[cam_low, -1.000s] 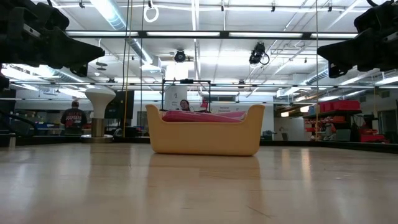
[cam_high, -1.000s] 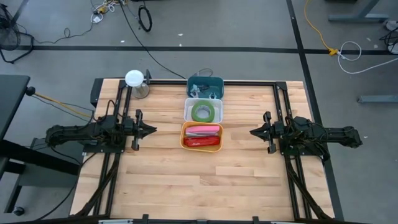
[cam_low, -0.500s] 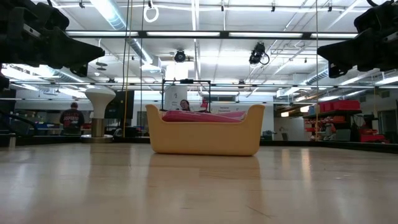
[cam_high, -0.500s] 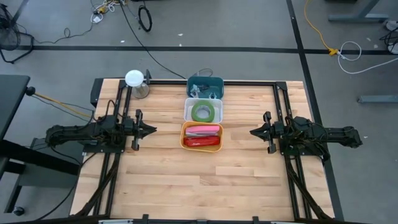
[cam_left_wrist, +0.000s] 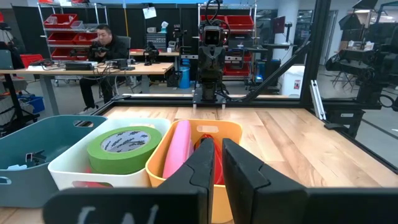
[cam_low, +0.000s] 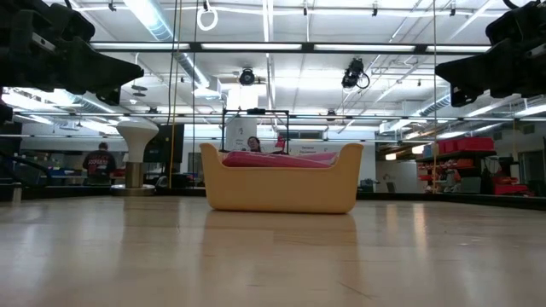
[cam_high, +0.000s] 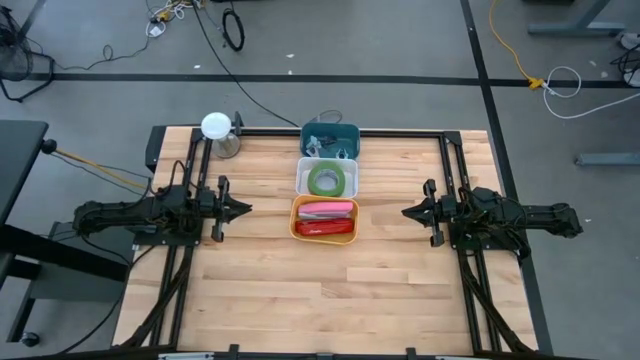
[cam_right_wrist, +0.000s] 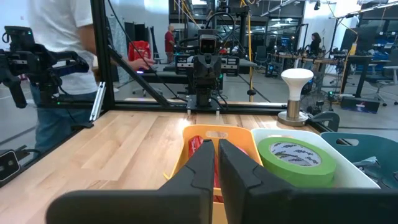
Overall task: Pick and place Stapler, Stapler remover, tape
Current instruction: Return to Home Position
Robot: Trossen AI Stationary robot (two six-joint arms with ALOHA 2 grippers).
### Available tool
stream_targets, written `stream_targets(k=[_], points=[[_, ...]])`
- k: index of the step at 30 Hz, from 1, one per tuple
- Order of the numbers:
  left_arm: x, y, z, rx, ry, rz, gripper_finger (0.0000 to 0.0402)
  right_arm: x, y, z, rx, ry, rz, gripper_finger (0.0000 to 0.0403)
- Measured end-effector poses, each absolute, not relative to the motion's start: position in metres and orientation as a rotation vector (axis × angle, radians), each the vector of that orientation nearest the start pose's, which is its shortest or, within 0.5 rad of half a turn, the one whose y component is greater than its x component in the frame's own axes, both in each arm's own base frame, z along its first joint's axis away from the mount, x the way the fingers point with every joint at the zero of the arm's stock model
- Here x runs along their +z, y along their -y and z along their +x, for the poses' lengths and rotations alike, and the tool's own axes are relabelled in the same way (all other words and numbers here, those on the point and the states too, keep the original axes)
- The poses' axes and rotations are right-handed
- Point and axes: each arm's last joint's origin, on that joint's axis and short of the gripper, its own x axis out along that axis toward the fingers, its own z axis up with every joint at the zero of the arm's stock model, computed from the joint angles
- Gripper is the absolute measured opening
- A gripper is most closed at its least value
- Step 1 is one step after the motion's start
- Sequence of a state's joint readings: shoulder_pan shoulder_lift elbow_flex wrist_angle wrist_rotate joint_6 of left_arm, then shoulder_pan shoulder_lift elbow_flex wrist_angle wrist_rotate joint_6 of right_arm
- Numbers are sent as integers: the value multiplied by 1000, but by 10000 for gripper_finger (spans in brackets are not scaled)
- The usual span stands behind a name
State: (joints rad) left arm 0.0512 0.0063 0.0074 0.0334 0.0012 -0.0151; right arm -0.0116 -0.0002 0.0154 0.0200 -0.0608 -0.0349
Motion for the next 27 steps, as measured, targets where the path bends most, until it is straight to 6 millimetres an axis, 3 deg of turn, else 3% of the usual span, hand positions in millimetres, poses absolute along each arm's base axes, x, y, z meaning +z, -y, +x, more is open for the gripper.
stream_targets(k=[27], points=[[169,-5,97,50,35,-14,37,171,-1,97,48,37,-36,25]])
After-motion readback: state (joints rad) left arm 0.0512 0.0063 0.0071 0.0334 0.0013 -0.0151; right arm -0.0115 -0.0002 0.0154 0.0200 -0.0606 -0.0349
